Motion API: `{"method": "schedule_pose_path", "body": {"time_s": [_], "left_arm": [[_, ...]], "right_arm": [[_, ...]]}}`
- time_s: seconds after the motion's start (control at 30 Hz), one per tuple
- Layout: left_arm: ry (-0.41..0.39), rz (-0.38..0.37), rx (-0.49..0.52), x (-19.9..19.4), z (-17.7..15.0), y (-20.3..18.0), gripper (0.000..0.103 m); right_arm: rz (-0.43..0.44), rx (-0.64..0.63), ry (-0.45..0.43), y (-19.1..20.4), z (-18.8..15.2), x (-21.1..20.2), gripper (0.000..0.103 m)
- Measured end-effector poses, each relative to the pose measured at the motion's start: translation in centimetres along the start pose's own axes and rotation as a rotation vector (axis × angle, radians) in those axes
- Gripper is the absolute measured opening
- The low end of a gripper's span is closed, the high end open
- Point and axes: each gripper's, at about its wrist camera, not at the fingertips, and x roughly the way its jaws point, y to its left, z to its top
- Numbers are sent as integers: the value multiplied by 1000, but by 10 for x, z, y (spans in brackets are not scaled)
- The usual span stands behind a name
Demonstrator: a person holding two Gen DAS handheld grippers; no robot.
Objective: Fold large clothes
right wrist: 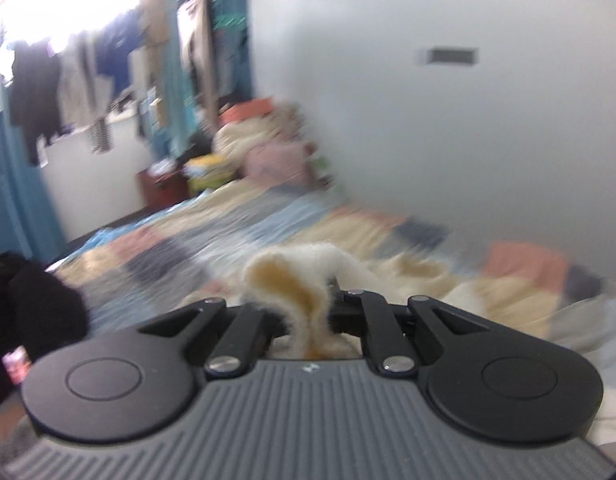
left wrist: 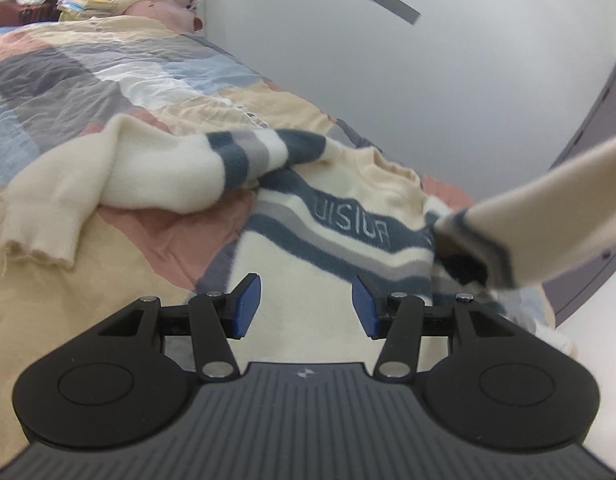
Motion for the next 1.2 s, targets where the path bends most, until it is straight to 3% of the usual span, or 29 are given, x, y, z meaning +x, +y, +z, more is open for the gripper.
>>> {"method": "schedule_pose_path", "body": {"time_s": [0.1, 0.27, 0.53, 0.7, 0.87, 0.9, 0.97, 1.0, 1.03, 1.2], "left_arm": [[-24, -4, -40, -6, 7, 13, 57], [-57, 20, -88, -11, 20, 35, 57], [-67, 33, -135, -11, 31, 57, 57], [-47, 33, -126, -3, 30, 57, 57], [-34, 28, -106, 3, 30, 52, 57], [-31, 28, -101, 5, 29, 51, 57], [-27, 32, -90, 6, 28, 49, 57], [-24, 34, -85, 7, 27, 48, 57], [-22, 35, -79, 8, 27, 47, 57], [-8, 37, -63, 12, 23, 43, 57]], "right_arm": [[39, -31, 65, 32, -18, 31, 10], [70, -26, 179, 73, -79, 80, 10], [67, 147, 301, 81, -159, 145, 12], [92, 246, 313, 72, -166, 147, 12], [103, 185, 362, 72, -162, 141, 15], [103, 165, 370, 73, -162, 138, 18], [116, 109, 398, 76, -164, 133, 45], [137, 91, 395, 77, -165, 129, 70], [154, 78, 379, 78, -167, 123, 78], [178, 20, 352, 80, -165, 102, 76]]}}
